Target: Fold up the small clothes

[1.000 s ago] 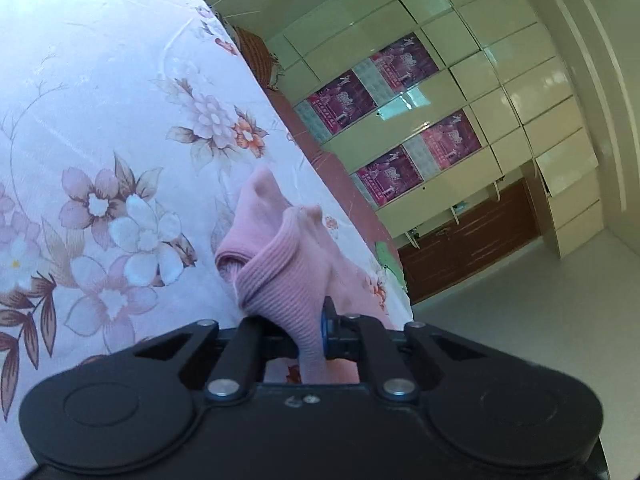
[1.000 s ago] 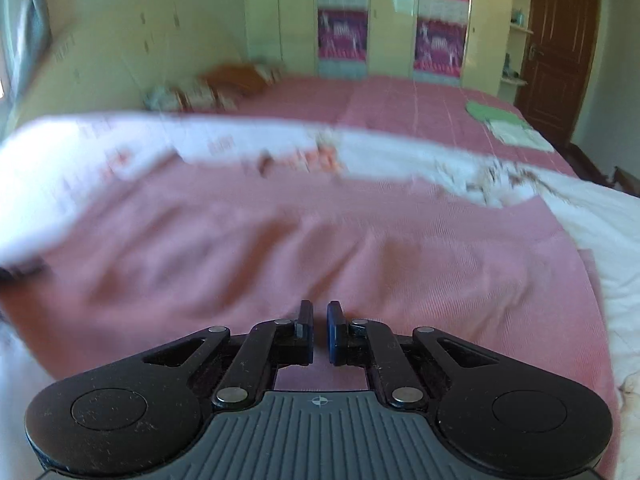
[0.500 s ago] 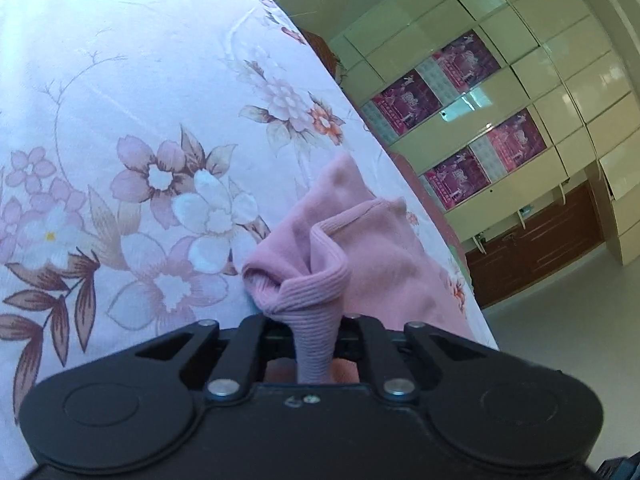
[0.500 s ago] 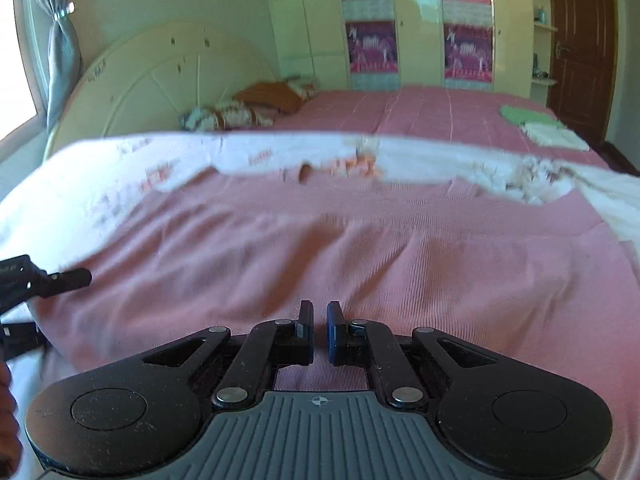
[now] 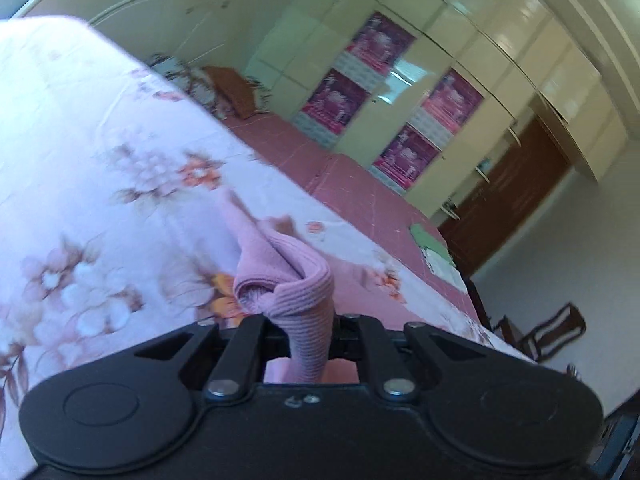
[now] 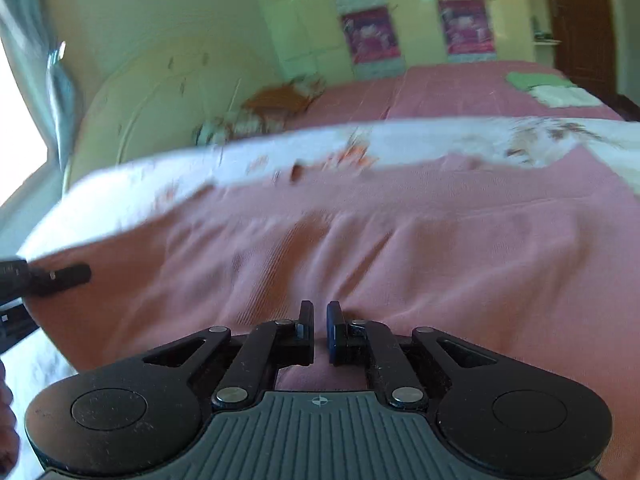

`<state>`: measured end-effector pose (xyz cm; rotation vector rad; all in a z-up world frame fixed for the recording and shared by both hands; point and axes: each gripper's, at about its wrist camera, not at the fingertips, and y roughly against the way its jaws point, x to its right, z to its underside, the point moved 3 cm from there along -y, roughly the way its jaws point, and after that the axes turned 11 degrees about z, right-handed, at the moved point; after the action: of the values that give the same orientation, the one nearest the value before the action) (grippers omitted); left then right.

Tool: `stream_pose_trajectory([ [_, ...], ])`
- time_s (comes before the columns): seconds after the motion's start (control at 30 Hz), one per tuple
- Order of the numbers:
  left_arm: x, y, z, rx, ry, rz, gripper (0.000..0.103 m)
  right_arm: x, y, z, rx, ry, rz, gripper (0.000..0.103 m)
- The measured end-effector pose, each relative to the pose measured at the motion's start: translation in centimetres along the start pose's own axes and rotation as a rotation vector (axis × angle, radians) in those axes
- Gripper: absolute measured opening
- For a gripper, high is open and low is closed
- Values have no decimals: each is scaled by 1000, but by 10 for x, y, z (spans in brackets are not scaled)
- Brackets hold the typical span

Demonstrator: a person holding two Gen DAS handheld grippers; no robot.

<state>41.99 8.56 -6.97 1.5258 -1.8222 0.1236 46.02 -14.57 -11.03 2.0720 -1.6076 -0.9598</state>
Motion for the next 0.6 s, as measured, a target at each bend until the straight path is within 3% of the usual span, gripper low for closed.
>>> stream_pose_trajectory([
  [0.2,132,-52,36,-150,-303,121,7,94,66,-13,112,-253,41,6],
  [0.3,182,-76,77,-224,-415,176,7,148,95,-17,156,-349,99,6],
  [0.43,225,-117,149,-402,-513,227,7,200,133,-22,189,-430,135,6],
  [0.53,239,-143,200,-568,-560,229,24,221,147,-18,171,-458,112,6],
  [0.57,243,-134,202,-535,-586,220,29,227,152,-16,160,-473,95,6],
  [0.6,247,-121,198,-510,-603,263,48,229,154,-15,147,-484,73,7],
])
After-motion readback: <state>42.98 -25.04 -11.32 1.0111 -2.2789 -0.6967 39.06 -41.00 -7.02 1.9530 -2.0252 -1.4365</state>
